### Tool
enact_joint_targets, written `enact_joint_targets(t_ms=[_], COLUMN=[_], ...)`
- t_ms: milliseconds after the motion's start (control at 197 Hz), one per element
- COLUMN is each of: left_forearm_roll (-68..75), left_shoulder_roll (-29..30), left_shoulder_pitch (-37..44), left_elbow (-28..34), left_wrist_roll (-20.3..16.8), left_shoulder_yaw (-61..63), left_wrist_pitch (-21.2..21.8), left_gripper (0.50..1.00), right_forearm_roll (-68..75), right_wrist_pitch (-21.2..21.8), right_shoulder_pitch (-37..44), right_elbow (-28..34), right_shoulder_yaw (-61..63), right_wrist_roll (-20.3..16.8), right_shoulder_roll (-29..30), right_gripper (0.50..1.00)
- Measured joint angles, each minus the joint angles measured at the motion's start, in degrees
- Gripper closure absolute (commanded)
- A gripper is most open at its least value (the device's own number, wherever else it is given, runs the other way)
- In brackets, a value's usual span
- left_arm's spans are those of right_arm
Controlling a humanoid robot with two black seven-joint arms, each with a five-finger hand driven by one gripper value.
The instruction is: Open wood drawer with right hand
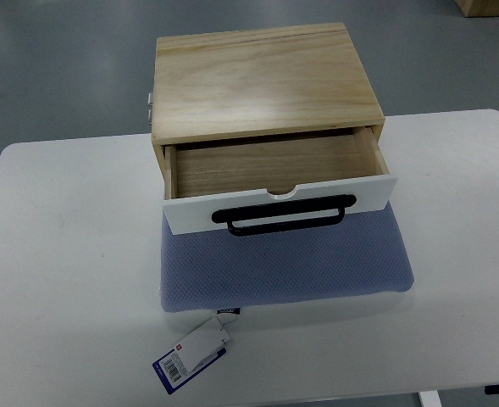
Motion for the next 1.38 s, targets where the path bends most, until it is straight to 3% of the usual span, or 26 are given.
enact_joint_targets(t_ms=[289, 431, 629, 883, 1385], left_forearm_roll=[0.0, 0.01, 0.01, 0.04, 0.1], left_shoulder_roll=[0.0, 0.0, 0.0, 0.0, 0.0], left_shoulder_pitch=[-0.01, -0.01, -0.02, -0.03, -0.01], left_elbow=[-0.17, -0.02, -0.07, -0.41, -0.52], left_wrist_roll=[-0.01, -0.01, -0.01, -0.01, 0.05], left_shoulder_yaw=[0.0, 0.0, -0.07, -0.1, -0.1], left_wrist_pitch=[-0.01, -0.01, 0.0, -0.05, -0.06], left_gripper=[0.5, 0.5, 0.5, 0.5, 0.5], right_forearm_roll=[0.15, 0.47, 4.71, 8.5, 8.54], right_wrist_pitch=[-11.15, -13.97, -13.93, -12.16, -11.53], right_shoulder_pitch=[-14.24, -19.24, -23.32, -27.03, -29.78], right_elbow=[-8.75, -11.17, -14.59, -16.59, -16.35], right_shoulder_yaw=[17.29, 24.2, 32.23, 36.43, 38.52], right_wrist_roll=[17.88, 23.77, 25.65, 26.45, 26.84], right_shoulder_roll=[9.11, 14.04, 20.96, 25.08, 27.71], right_gripper=[0.556, 0.554, 0.554, 0.554, 0.554])
